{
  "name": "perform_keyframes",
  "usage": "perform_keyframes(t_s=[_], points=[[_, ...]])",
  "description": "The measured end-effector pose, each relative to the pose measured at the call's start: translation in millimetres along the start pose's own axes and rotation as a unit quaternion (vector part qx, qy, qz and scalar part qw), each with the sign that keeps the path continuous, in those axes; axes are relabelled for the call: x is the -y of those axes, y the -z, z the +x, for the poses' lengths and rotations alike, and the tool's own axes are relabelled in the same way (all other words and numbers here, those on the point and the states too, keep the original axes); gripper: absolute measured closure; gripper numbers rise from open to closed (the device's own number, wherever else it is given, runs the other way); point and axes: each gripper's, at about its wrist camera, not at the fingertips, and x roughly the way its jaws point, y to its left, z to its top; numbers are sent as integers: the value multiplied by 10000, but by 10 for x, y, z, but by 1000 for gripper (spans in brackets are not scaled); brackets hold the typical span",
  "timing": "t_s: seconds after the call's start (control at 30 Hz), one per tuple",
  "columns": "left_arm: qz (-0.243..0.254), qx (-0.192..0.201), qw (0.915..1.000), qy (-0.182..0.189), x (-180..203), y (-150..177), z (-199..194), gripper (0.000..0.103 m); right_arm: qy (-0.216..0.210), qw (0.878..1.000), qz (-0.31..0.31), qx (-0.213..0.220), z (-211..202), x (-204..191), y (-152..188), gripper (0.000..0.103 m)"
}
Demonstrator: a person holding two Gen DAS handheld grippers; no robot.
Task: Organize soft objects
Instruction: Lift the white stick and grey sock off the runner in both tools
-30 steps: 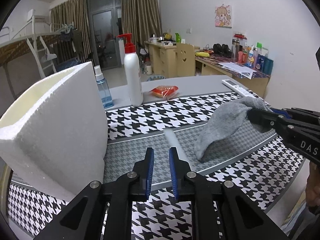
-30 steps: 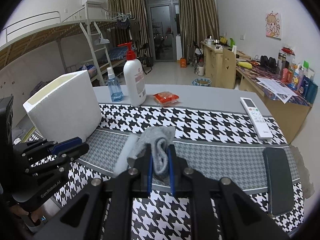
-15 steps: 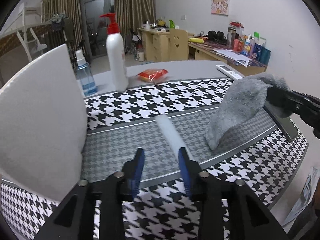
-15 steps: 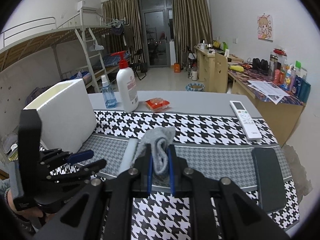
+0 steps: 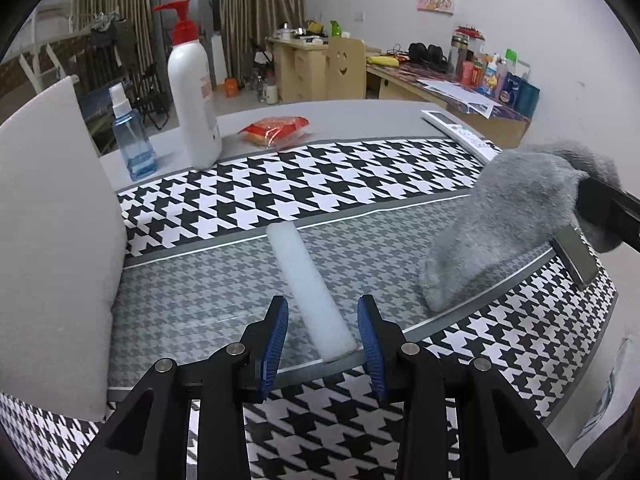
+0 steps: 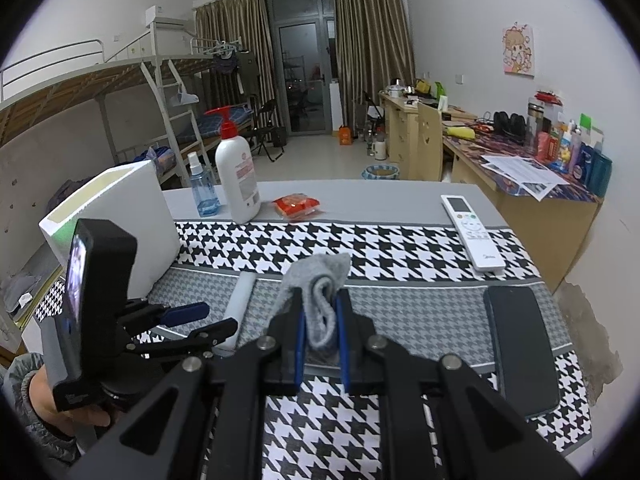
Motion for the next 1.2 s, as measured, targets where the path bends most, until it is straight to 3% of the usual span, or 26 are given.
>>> perform_keyframes(t_s=[0.67, 0.97, 1.2], points=[[-133, -322, 9993, -107, 38, -29, 234, 65, 59, 9999, 23, -88, -40, 61, 70, 86], [-62, -243, 9995, -201, -20, -9, 244, 80, 79, 9999, 12, -95, -47, 33, 88, 86], [-64, -136, 9999, -27, -49, 4, 166, 90, 75, 9999, 16, -80, -48, 27, 89, 86]])
